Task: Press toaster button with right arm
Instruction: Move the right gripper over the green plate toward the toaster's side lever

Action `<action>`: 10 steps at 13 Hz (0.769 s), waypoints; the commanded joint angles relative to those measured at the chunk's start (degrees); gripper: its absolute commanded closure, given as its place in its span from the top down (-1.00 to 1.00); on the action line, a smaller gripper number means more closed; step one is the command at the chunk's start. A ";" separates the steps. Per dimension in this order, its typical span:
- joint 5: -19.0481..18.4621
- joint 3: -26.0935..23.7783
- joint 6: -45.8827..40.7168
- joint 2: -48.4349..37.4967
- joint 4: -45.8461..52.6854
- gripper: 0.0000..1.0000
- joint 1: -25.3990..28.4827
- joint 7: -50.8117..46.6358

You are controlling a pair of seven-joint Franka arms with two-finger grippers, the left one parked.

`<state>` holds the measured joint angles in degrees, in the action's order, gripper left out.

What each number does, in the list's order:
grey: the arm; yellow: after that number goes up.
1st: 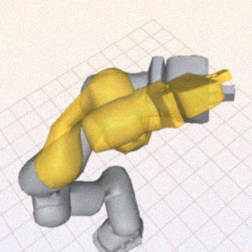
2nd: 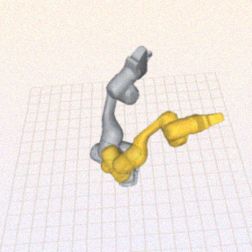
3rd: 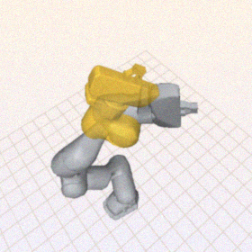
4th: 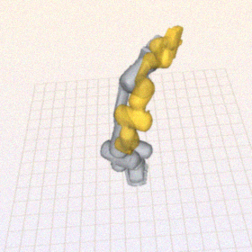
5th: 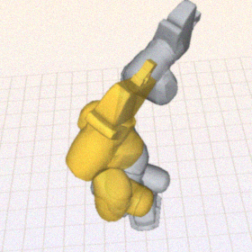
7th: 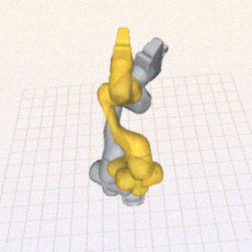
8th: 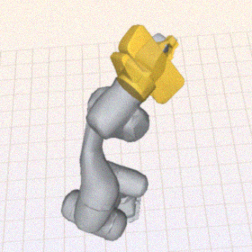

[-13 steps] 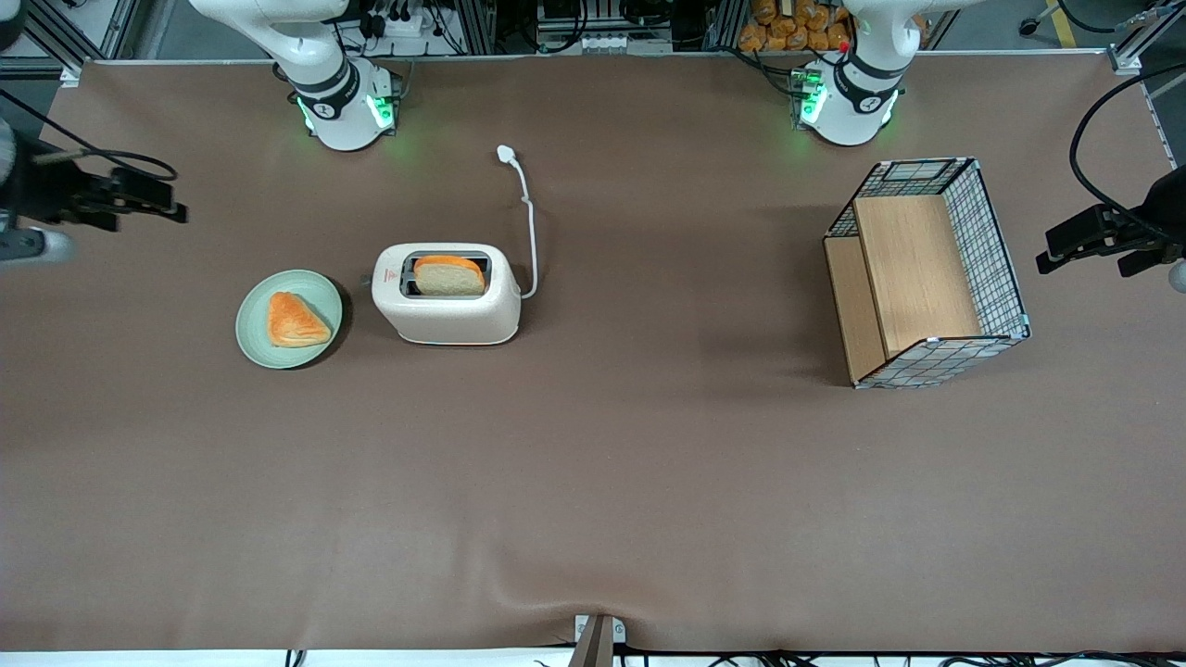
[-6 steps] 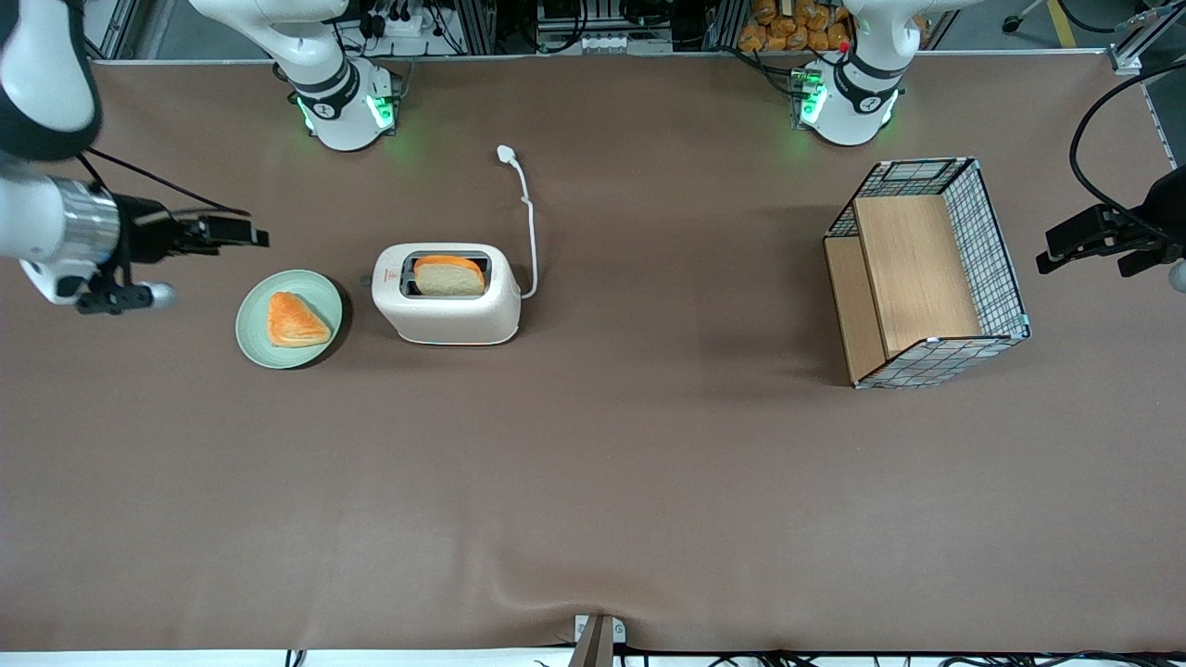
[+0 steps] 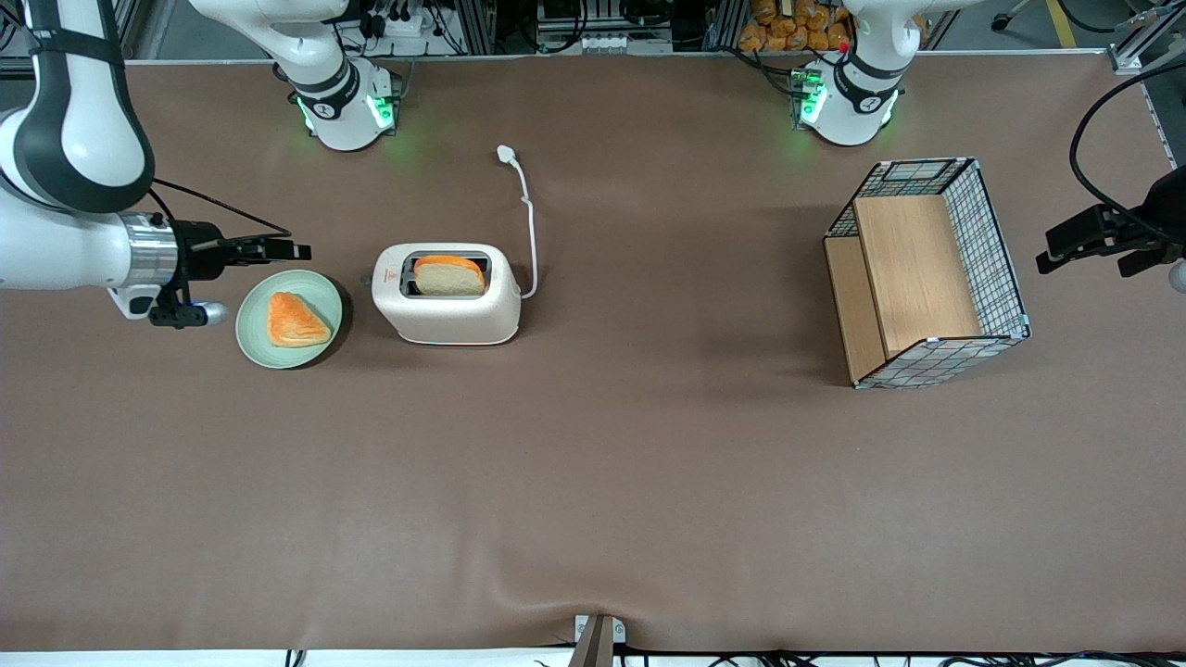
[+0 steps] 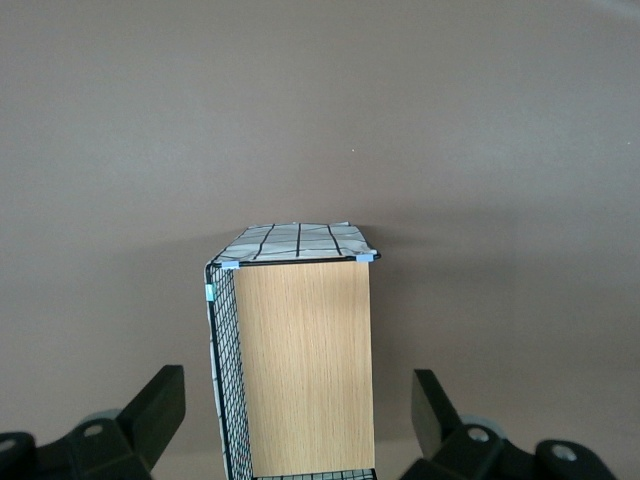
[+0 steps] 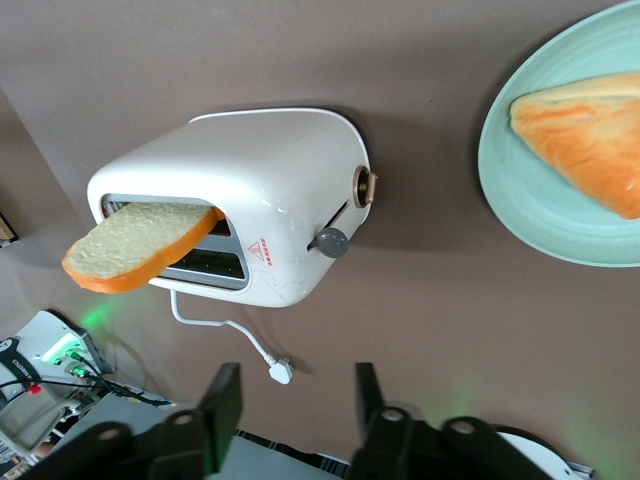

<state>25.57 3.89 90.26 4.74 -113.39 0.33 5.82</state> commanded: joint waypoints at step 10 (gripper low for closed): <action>5.37 0.06 10.18 1.94 -7.53 -1.00 4.24 -0.37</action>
<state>29.46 3.81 98.03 7.49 -118.68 3.98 5.82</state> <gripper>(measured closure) 0.991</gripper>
